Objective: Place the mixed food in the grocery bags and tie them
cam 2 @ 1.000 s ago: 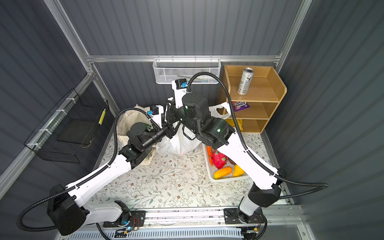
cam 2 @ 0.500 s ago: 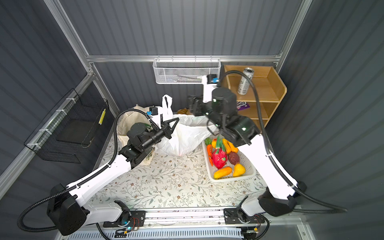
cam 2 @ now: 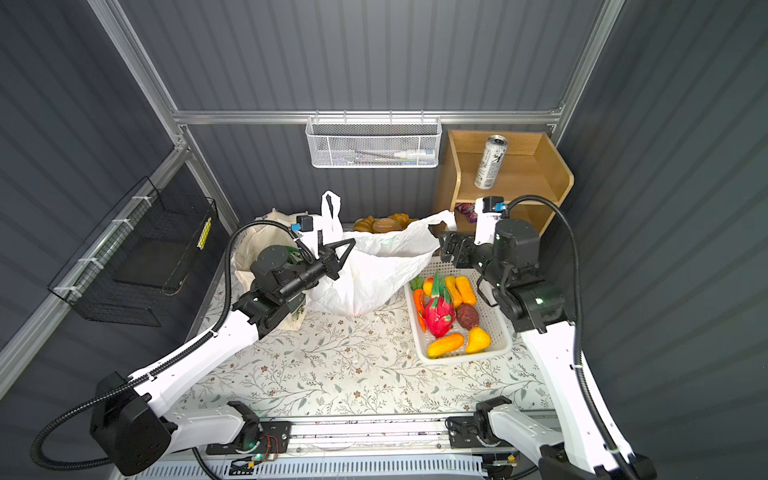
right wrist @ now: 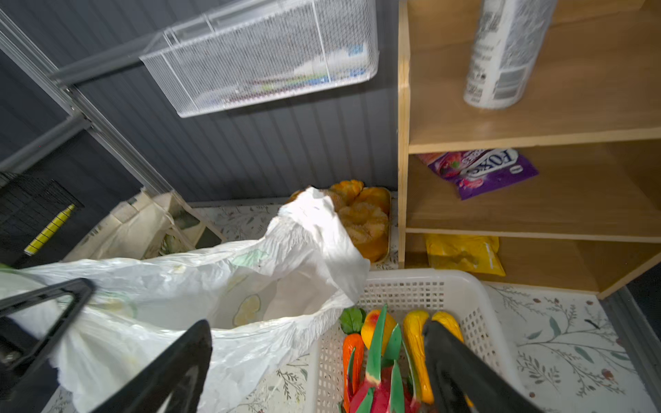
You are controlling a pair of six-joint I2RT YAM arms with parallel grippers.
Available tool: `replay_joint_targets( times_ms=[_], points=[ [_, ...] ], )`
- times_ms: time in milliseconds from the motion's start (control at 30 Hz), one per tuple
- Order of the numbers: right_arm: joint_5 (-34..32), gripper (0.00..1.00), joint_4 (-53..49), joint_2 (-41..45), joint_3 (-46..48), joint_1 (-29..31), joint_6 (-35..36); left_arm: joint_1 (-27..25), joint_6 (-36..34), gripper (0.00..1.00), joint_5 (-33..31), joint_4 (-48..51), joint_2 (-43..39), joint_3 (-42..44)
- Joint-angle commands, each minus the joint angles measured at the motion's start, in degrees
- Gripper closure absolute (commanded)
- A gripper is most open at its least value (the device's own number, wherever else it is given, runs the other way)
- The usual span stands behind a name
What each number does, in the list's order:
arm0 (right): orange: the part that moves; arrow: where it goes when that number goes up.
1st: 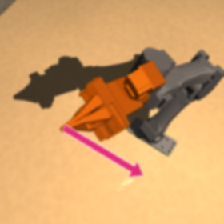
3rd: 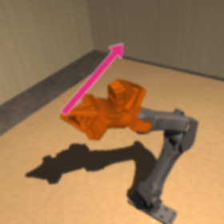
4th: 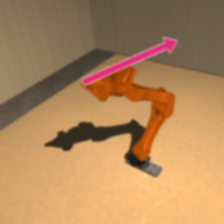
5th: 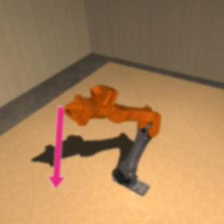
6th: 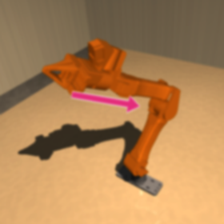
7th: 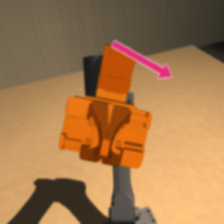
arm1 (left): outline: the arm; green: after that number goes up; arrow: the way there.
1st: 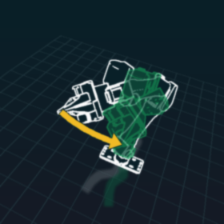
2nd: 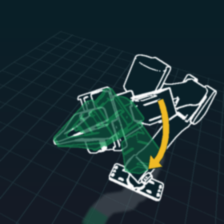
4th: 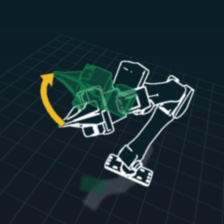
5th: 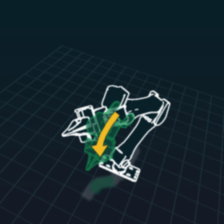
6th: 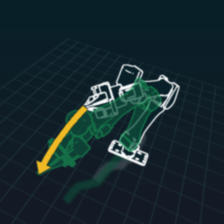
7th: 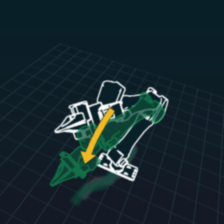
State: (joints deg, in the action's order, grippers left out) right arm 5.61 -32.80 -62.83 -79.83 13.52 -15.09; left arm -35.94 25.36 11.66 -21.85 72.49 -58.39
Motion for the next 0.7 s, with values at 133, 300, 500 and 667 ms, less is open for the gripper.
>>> replay_joint_targets(
  times_ms=[133, 300, 500, 667],
  points=[
    [9.93, 0.11, 4.15, -6.23, -2.44, -1.92, 0.49, 0.17, 1.23, 1.0, 1.7, -0.57, -1.66, 1.06],
    [10.78, 0.17, 4.02, -9.22, -5.87, -2.34, 1.13, 0.17, 1.69, 1.0, 2.43, -0.41, -1.91, 1.78],
    [12.57, 1.0, 3.64, -7.5, -7.11, -2.66, 0.86, 0.18, 2.05, 1.0, 2.52, 1.2, -2.66, 3.49],
    [16.46, 1.0, -4.07, -4.47, -13.92, -0.43, -0.91, 0.26, 1.15, 1.0, 0.96, 4.46, -4.45, 3.92]
  ],
)
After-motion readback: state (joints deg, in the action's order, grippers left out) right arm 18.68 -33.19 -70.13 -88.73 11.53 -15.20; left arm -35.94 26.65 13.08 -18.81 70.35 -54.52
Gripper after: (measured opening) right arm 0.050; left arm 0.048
